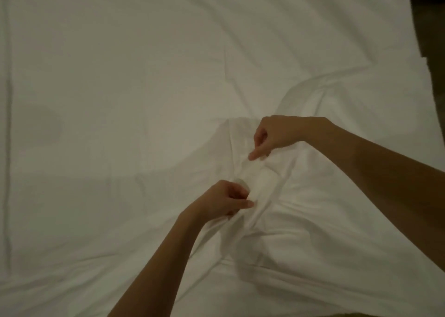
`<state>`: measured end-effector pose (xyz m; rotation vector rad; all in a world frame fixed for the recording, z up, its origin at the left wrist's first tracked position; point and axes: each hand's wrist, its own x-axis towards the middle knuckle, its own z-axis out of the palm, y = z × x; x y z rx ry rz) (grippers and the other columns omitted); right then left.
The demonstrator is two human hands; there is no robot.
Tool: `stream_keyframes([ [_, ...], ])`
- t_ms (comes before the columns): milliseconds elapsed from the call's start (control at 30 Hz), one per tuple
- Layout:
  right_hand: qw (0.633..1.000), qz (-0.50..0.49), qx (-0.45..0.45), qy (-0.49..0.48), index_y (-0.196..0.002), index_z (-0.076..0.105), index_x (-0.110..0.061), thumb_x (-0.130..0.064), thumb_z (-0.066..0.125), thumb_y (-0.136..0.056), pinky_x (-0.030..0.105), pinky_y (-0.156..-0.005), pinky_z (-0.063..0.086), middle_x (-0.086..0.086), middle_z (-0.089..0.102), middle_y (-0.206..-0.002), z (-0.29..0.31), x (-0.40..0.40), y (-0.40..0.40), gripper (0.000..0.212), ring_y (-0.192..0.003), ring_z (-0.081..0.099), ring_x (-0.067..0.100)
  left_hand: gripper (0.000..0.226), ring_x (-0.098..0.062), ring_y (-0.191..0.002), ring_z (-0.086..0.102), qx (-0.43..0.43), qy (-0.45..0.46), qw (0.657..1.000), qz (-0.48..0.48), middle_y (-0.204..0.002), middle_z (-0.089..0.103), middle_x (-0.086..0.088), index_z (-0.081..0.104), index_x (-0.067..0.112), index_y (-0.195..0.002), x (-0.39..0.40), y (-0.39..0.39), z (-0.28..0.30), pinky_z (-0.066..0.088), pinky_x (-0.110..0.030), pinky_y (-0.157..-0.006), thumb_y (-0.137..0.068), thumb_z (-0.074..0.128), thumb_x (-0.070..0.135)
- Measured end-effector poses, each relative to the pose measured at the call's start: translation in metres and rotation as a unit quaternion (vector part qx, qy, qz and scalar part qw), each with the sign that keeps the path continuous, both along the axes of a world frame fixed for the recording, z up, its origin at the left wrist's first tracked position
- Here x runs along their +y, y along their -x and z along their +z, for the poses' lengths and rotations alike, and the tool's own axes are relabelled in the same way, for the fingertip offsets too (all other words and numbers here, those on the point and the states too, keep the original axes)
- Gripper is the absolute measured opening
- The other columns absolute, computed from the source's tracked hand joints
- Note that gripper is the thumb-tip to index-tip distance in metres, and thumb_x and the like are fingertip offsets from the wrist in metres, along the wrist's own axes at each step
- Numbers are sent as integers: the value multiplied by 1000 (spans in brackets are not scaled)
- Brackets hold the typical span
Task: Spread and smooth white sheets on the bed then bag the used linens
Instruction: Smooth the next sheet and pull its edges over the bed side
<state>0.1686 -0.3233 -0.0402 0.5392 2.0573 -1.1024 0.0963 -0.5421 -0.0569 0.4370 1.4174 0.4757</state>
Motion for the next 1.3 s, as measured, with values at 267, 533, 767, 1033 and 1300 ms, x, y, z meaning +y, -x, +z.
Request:
stream_keyframes([
  [267,999,-28,16,39,-62,64,-17,-37,73,-83,21,-55,34,-13,49,-53,-9,14,6,30,-50,43,4,14,-9,-59,51,10,25,968,251,-69,61,0,71,11,-91,-15,56,-17,43,-17,-53,-94,57,13],
  [533,960,-179,162,-141,-68,62,-19,-42,61,-91,30,-69,41,-1,56,-68,-18,26,65,33,-67,53,15,11,14,-48,51,330,-73,927,166,-55,64,21,72,9,-96,55,174,-3,41,-6,-55,-90,66,16],
  [767,922,-208,137,-297,-106,64,-19,-41,56,-93,40,-98,28,3,63,-115,-49,53,89,27,-114,53,27,27,-18,-90,61,500,-83,862,6,-105,69,-8,72,9,-107,121,212,-25,41,-17,-66,-91,65,29],
  [1033,880,-237,165,-378,-118,52,-16,-36,56,-93,44,-99,30,8,52,-122,-57,38,72,32,-117,46,29,29,-21,-99,58,507,-82,858,2,-102,63,-6,64,9,-113,106,201,-33,37,-21,-76,-92,61,30],
  [1300,908,-170,140,-357,-151,24,-19,-30,47,-97,53,-116,6,2,13,-161,-53,-16,7,59,-148,10,21,72,-31,-138,30,589,-182,787,-30,-151,33,-13,36,12,-146,7,124,-12,26,-45,-109,-85,46,49],
])
